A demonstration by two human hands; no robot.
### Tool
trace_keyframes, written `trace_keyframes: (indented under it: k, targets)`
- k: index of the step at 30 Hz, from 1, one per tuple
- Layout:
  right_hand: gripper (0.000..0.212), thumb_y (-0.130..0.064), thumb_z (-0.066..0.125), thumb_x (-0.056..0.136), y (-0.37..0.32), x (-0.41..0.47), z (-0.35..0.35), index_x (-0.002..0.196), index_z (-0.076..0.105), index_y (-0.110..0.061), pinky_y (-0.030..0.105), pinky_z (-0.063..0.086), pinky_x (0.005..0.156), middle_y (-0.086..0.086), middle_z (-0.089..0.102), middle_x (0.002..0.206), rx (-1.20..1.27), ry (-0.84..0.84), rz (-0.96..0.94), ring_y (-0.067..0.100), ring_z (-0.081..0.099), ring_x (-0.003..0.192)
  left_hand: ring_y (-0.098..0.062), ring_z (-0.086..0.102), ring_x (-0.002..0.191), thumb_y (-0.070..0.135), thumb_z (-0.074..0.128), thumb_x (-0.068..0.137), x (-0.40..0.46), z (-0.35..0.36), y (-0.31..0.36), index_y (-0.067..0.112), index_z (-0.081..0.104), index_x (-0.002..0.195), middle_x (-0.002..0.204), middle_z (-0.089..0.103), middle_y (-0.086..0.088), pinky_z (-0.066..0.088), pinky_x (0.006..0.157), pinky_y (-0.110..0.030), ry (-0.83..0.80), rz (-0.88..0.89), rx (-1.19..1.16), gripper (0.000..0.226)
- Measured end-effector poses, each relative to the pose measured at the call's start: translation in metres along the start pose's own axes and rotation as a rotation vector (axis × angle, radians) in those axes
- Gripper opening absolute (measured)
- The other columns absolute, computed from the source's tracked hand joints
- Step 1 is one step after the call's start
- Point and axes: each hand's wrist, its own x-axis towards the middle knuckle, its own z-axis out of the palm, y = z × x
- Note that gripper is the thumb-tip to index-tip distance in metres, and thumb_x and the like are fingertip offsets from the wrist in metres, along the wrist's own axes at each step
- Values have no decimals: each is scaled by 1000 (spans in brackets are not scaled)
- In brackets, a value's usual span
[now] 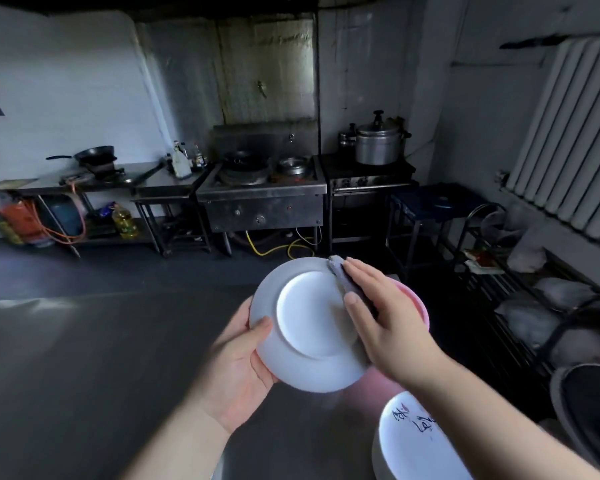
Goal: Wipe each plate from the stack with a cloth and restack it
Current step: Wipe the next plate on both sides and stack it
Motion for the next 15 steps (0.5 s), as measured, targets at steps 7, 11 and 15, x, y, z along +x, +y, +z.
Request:
trace_keyframes:
  k: [7, 11, 15]
  targets:
    - [62, -50, 43, 106, -1, -8, 13, 161, 40, -20, 14, 21, 122, -17, 36, 164, -113, 1, 18, -9, 26, 150, -29, 68, 121, 12, 47, 98, -1, -1, -4, 22, 58, 143, 142, 65, -10, 63, 86, -47, 54, 9, -41, 47]
    - [60, -43, 44, 107, -7, -2, 15, 162, 35, -20, 12, 19, 122, -24, 28, 164, -38, 66, 3, -10, 23, 151, -27, 69, 120, 9, 46, 100, 4, 6, -8, 22, 54, 146, 142, 65, -10, 63, 85, -45, 74, 91, -105, 48]
    - [66, -31, 45, 107, -14, -47, 51, 166, 19, -16, 11, 8, 123, -16, 9, 172, 55, 157, 82, -2, 6, 159, -34, 62, 132, 3, 52, 99, 6, 7, -14, 27, 47, 151, 149, 60, -10, 60, 89, -52, 18, 76, -117, 58]
